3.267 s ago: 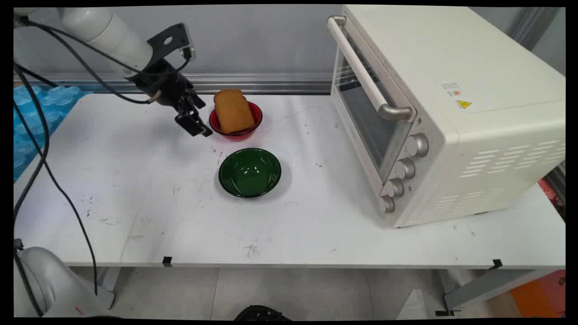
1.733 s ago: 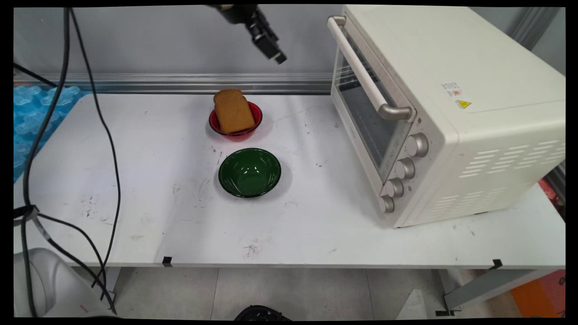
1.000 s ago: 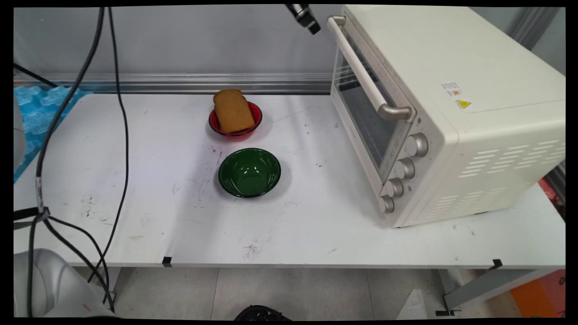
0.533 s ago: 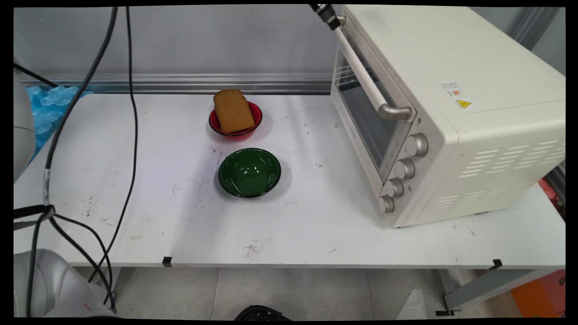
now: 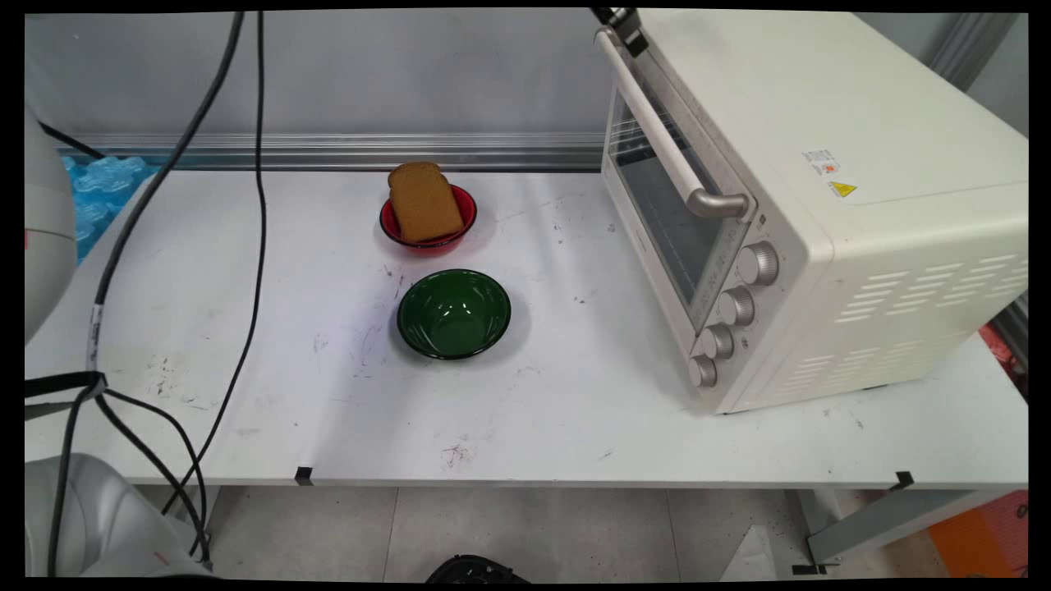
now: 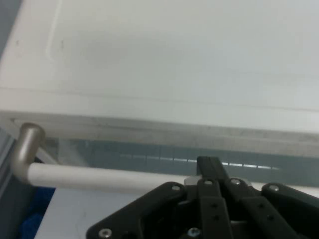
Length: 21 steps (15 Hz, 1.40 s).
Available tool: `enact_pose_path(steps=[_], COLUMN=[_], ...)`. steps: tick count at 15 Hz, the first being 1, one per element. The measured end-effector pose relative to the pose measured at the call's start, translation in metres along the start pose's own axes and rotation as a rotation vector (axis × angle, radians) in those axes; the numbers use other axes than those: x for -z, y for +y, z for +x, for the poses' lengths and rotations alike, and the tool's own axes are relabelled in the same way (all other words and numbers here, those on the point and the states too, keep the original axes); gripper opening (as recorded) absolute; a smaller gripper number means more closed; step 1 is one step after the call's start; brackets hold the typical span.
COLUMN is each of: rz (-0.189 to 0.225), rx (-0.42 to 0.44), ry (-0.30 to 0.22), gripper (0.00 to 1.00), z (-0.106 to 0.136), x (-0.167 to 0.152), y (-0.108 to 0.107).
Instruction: Open the oven
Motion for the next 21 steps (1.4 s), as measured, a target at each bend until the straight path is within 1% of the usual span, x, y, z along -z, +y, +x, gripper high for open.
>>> enact_pose_path(steps=[4,9,17,21], rz=[-0.004,-0.008,-0.018,-0.022], rx=[0.03,0.044,0.027,0.017], ry=[0.007,-0.002,-0.024,-0.034], gripper=[0.0,0.0,0.0,0.0], z=[0.002,-0.002,-0.011,-0.017], x=[-0.016,-0.03,-0.049,-0.054], y=[0.003,0.006,0.011,0.014])
